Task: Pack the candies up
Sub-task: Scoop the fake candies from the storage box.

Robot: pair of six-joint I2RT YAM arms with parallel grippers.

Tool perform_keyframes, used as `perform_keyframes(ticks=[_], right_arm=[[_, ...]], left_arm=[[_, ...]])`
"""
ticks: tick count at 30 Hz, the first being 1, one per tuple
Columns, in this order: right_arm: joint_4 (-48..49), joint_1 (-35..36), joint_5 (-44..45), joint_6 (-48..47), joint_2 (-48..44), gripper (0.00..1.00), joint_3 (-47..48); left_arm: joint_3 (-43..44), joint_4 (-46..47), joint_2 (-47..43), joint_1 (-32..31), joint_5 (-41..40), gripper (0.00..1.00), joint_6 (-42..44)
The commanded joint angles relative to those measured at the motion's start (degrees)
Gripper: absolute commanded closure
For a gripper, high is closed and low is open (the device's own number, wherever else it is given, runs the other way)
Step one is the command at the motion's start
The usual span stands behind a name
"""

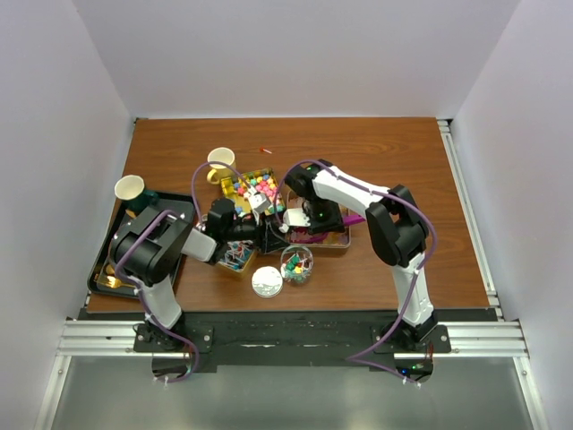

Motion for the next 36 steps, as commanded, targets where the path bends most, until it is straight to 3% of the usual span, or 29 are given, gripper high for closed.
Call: perform_keyframes(ticks=[1, 8, 13, 17, 31, 36], right_arm=[[14.4, 3.36, -14.54, -0.83, 1.89, 1.0, 1.92], [14.56, 2.92, -21.57, -1.45, -0.05, 1.0, -0.44], [17.03, 1.96, -22.81, -0.13, -0.66, 1.0, -2.73], [18.61, 1.43, -22.02, -0.13, -0.23, 1.0, -2.82], [22.57, -0.51, -24.92, 1.36, -0.58, 1.0, -5.81], [23.19, -2.87, -29.82, 4.26, -1.1, 1.0, -5.29]], left_arm=[[0.06, -5.29, -0.21, -0.83, 2.15, 0.44, 0.49], [0.85, -6.16, -0.82, 2.06, 2.67, 0.43, -4.7], [3.31, -17.39, -5.39, 3.65, 3.37, 0.41, -1.37], [8.83, -34.77, -7.59, 4.97, 1.71, 0.41, 3.38], [14.65, -53.45, -19.37, 11.47, -5.41, 0.39, 5.49], [15.09, -60.04, -23.15, 13.58, -7.52, 0.39, 6.38]])
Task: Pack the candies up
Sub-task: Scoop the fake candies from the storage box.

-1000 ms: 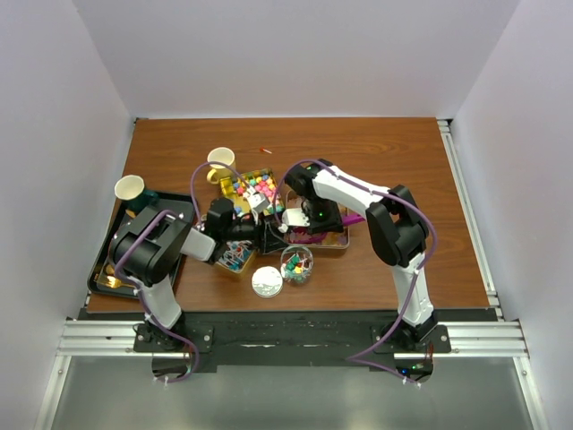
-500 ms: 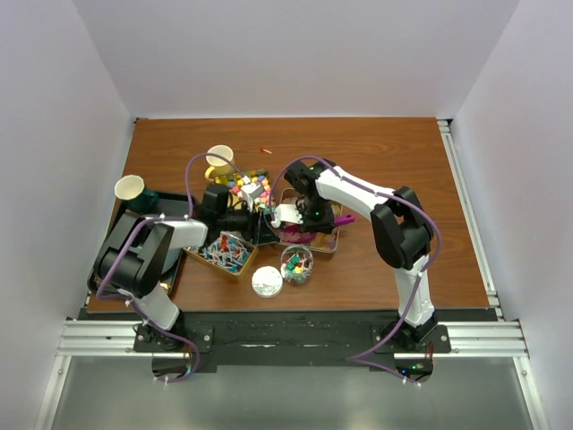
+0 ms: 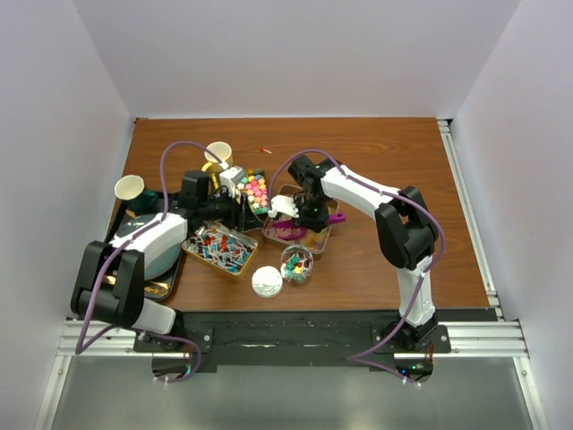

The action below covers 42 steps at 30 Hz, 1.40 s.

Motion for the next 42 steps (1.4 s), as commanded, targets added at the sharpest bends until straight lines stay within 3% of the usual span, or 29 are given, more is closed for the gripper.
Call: perform_keyframes(ticks=[1, 7, 14, 26, 37, 42], right_arm=[[9.07, -1.44, -11.3, 3.24, 2.26, 1.0, -1.85], [11.08, -3.37, -17.89, 4.3, 0.07, 1.0, -4.31], [14.42, -4.43, -18.61, 4.38, -2.92, 1.0, -8.35], [27.87, -6.98, -20.01, 13.17, -10.83, 1.0, -17.67], [31.04, -9.26, -22.21, 16.07, -16.63, 1.0, -22.42], [34.98, -12.07, -25.37, 20.54, -21.89, 1.0, -26.28]], left_arm=[[1.87, -6.34, -3.46, 2.39, -2.1, 0.39, 1.83], [3.97, -6.16, -5.57, 5.47, -2.29, 0.39, 0.68], [8.54, -10.2, -5.22, 6.97, 0.53, 0.39, 5.33], [10.74, -11.0, -3.46, 9.78, 1.23, 0.38, 9.38], [14.26, -13.63, -0.12, 12.33, 1.41, 0.38, 14.57], [17.76, -20.29, 0.76, 12.86, -0.96, 0.38, 20.53]])
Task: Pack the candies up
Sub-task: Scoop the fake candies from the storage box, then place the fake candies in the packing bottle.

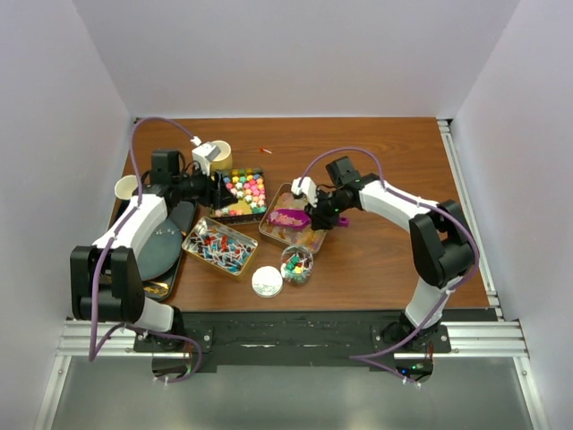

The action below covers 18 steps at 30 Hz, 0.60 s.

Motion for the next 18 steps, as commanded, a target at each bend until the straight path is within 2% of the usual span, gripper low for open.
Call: perform_keyframes(ticks=[1, 3, 6, 11, 18], right_arm=[[7.67, -2.37, -4.94, 4.99, -7.28, 1.0, -3.4], [8.3, -3.34, -6.16, 6.31, -9.91, 1.0, -5.07], [9.26, -4.57, -8.18, 8.16, -14.21, 1.0, -7.36], [4.97, -4.92, -9.07, 3.7, -22.66, 1.0, -9.64], [-18.81, -4.92, -7.49, -9.84, -31.89, 1.0, -6.93]], left_arm=[[5.95, -6.52, 0.65, 0.92, -1.33, 0.38, 8.54], [8.4, -10.11, 1.17, 1.01, -2.13, 0.38, 10.49], [9.12, -10.58, 1.62, 1.28, -2.65, 0.38, 11.64], [8.07, -8.64, 1.7, 1.28, -5.02, 0.35, 11.29], [6.31, -5.31, 0.22, 1.36, -7.14, 0.31, 10.06]])
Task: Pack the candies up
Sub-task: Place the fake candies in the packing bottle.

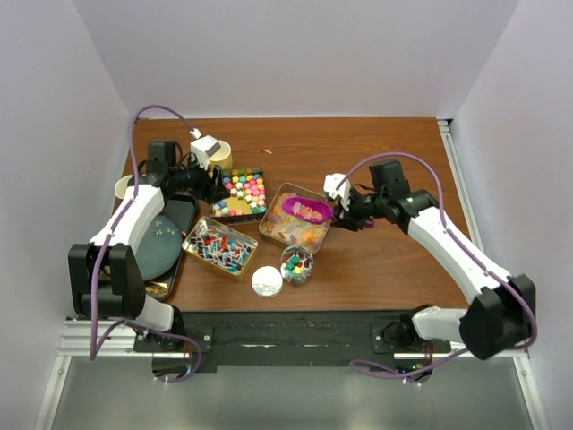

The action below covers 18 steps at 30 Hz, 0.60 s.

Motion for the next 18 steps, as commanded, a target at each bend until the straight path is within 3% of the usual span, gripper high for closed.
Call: perform_keyframes(ticks=[1, 6, 18], right_arm=[[-17.3, 0.13, -0.26, -9.68, -4.1, 1.0, 3.0], [-31.44, 0.13, 2.21, -17.76, -7.0, 1.0, 5.02], [-40.96, 2.14, 10.55, -20.67, -5.86, 1.0, 11.88]], left_arm=[[-0.84, 3.53, -1.78, 0.6, -1.02, 0.31, -0.63], [-1.45, 5.28, -4.85, 0.69, -0.31, 0.3, -2.22], [-5.75, 7.48, -11.36, 1.13, 0.04, 0.3, -4.77]])
